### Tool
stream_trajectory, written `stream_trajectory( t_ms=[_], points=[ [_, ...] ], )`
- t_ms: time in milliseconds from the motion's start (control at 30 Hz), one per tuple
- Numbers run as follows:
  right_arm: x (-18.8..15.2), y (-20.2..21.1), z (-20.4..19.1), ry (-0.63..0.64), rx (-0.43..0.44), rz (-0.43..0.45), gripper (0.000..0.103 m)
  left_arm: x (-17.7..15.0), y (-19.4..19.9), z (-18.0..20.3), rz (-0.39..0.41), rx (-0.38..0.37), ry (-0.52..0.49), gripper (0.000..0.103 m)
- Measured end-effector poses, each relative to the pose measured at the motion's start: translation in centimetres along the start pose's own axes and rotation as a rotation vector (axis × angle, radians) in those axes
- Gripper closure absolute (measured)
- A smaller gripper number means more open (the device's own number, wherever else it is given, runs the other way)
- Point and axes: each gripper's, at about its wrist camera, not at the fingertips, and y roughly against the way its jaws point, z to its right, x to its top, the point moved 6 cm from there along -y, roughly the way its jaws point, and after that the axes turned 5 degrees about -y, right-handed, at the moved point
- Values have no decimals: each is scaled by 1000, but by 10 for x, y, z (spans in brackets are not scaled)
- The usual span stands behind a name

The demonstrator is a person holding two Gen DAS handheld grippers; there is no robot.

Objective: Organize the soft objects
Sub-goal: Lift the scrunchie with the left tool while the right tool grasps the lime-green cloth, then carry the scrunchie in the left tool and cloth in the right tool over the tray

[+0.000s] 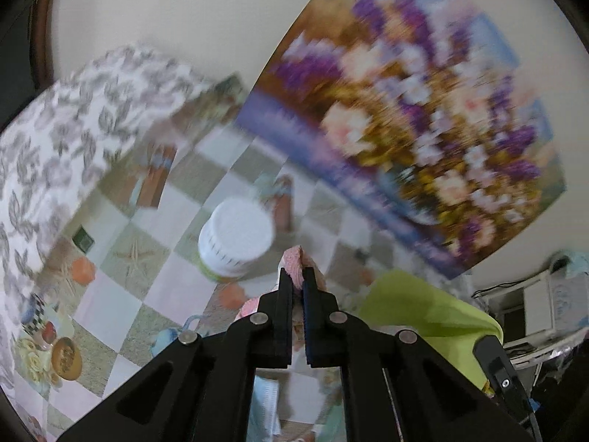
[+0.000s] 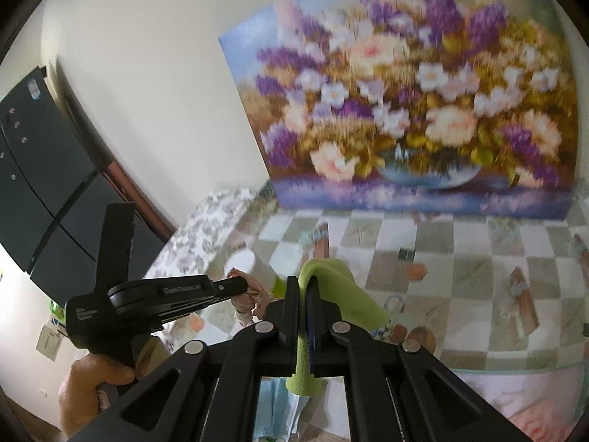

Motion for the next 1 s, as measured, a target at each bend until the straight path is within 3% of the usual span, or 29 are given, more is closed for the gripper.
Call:
stream_trajectory(
  t_ms=[133,267,467,1000],
  points=[
    [16,35,-6,6,-11,80,100,8,33,20,74,-22,-50,99],
    [28,74,-5,-2,-49,151,100,7,49,34,94,-32,-89,99],
    [32,129,8,-18,-181,217,100,-7,64,58,77,-64,-144,99],
    [1,232,44,-131,-354,303,100,-89,79,162,-3,-104,-434,99]
  ],
)
